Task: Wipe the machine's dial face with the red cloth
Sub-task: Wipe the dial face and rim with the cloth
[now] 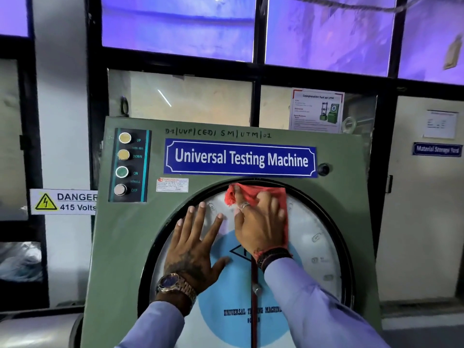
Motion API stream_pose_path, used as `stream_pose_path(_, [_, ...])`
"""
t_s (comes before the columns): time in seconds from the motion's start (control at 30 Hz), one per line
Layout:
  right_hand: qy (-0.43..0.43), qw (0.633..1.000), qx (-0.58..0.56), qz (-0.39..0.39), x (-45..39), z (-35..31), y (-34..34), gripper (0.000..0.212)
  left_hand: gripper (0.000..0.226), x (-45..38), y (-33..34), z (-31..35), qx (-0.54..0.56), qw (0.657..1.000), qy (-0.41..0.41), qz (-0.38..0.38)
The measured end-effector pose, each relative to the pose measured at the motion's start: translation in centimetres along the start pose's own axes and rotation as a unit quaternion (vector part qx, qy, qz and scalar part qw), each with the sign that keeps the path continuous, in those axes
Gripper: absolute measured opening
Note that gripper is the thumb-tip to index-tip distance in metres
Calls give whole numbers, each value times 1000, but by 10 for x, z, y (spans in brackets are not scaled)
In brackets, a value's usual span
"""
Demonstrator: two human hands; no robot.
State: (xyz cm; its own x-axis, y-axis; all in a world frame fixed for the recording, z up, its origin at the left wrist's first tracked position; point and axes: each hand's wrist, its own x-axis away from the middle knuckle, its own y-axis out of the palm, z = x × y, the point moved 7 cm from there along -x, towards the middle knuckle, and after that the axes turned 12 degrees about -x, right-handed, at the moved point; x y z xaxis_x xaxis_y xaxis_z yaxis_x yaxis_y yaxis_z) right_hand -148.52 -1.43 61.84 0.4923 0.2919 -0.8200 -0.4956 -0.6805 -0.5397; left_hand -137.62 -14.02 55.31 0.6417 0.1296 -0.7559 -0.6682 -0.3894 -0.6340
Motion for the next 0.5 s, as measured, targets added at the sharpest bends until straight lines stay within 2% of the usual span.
stream_pose_path(0.13, [46, 999, -6, -11, 6, 16, 0, 64, 105, 5, -14, -7, 23, 998, 18, -61])
stream_pose_path(0.23, [1, 1000, -13, -14, 9, 15, -4, 63, 90, 12, -42, -22, 56, 997, -25, -42])
stream_pose_path(0.3, [-38, 993, -106, -12, 10, 10, -11, 73, 80, 21, -63, -37, 60, 996, -70, -8])
stream_pose_path(0.33, [-45, 980, -192, -14, 12, 8, -11, 76, 77, 26, -72, -45, 68, 993, -96, 10])
stream_pose_path(0.37, [-31, 952, -303, -13, 13, 5, -12, 76, 75, 34, -83, -54, 79, 988, -128, 28])
stream_pose_path(0.4, [12, 909, -417, -14, 13, 6, -11, 72, 75, 41, -90, -64, 89, 983, -156, 40])
stream_pose_path(0.43, [78, 851, -518, -19, 15, 4, -11, 64, 76, 51, -98, -74, 87, 978, -186, 47])
stream_pose_path(0.5, [199, 713, -672, -5, 28, -1, -8, 49, 79, 70, -114, -95, 76, 968, -233, 58])
